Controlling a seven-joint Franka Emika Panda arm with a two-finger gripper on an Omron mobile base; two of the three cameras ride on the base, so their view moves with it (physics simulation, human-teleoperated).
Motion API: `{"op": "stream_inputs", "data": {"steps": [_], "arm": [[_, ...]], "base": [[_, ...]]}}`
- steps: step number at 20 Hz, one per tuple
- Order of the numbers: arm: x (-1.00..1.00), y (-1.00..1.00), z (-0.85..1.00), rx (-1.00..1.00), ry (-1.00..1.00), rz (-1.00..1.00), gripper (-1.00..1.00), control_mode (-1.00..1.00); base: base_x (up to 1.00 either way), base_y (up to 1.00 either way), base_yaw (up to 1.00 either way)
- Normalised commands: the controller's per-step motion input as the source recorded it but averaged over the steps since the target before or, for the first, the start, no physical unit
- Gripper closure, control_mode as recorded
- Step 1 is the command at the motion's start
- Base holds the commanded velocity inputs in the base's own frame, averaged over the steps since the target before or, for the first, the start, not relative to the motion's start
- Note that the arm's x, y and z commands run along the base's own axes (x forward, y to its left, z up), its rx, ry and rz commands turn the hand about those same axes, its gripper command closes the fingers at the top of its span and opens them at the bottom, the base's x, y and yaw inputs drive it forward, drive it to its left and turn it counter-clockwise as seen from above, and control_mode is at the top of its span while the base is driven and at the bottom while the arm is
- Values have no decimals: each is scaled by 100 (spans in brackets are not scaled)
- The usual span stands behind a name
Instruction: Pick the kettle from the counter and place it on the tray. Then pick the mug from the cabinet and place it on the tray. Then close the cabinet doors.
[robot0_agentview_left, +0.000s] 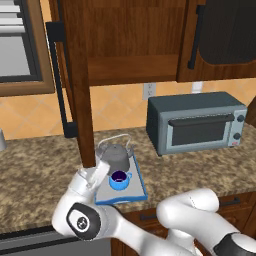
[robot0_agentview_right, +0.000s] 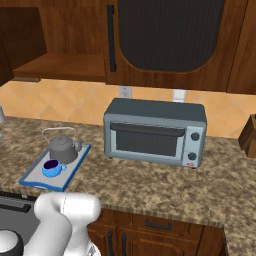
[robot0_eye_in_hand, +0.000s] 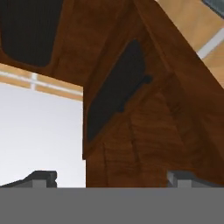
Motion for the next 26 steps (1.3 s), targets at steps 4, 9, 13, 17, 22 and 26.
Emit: {"op": "stream_inputs", "data": {"steps": [4, 9, 13, 17, 22, 26], "arm": [[31, 42, -9, -8, 31, 0, -100, -100], [26, 20, -27, -7, 20, 0, -100, -100], [28, 25, -24, -7, 17, 0, -100, -100], [17, 36, -1, -9, 20, 0, -100, -100], [20, 35, -7, -12, 20, 0, -100, -100], [12, 29, -9, -10, 15, 0, -100, -100]], "base": [[0, 0, 0], [0, 0, 0], [0, 0, 0], [0, 0, 0], [0, 0, 0], [0, 0, 0]]}}
